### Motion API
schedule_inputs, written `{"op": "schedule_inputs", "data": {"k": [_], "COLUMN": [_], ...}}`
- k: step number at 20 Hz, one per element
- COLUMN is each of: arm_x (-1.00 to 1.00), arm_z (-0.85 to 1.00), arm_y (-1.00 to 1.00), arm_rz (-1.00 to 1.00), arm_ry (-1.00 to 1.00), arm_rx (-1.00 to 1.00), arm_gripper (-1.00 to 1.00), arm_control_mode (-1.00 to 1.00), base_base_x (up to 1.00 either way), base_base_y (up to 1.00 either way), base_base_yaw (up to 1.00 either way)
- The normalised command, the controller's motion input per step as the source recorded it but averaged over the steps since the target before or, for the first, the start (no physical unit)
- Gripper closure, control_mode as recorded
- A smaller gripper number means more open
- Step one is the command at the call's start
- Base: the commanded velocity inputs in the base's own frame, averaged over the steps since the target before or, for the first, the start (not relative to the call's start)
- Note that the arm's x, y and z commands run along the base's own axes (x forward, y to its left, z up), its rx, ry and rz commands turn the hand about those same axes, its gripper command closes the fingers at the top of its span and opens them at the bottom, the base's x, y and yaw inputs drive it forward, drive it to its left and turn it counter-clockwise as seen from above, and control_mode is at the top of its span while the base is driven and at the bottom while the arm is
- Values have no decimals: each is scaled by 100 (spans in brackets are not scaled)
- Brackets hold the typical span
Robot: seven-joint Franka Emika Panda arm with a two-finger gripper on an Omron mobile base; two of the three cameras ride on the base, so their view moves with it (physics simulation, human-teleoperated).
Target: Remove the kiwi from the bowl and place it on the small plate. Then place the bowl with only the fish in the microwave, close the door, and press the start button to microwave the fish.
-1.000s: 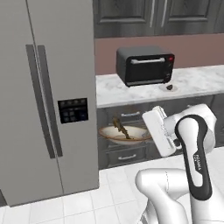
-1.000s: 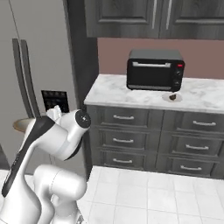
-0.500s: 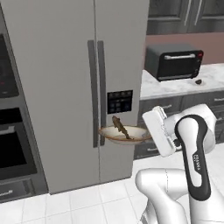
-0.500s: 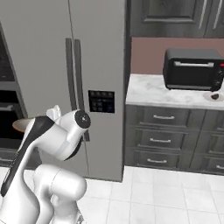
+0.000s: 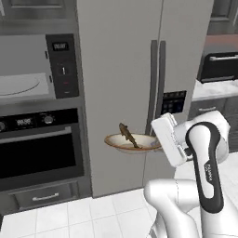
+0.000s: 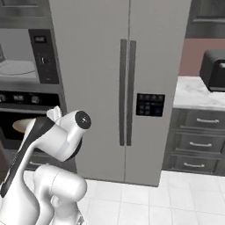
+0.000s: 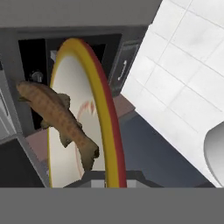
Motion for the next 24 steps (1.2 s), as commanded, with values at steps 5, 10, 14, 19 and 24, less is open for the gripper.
{"op": "schedule_inputs", "data": {"k": [5, 10, 14, 19, 24], "arm_x": [0, 0, 0, 0, 0], "arm_z": [0, 0, 0, 0, 0], "arm_y": [0, 0, 0, 0, 0], "arm_rz": [0, 0, 0, 0, 0], "arm_ry": [0, 0, 0, 0, 0], "arm_rx": [0, 0, 0, 0, 0], "arm_gripper": [100, 100, 100, 100, 100], "arm_control_mode": [100, 100, 100, 100, 100], "base_base_x": [33, 49, 53, 27, 29], "base_base_y": [100, 100, 68, 31, 56], "base_base_yaw": [-3, -4, -2, 0, 0]}}
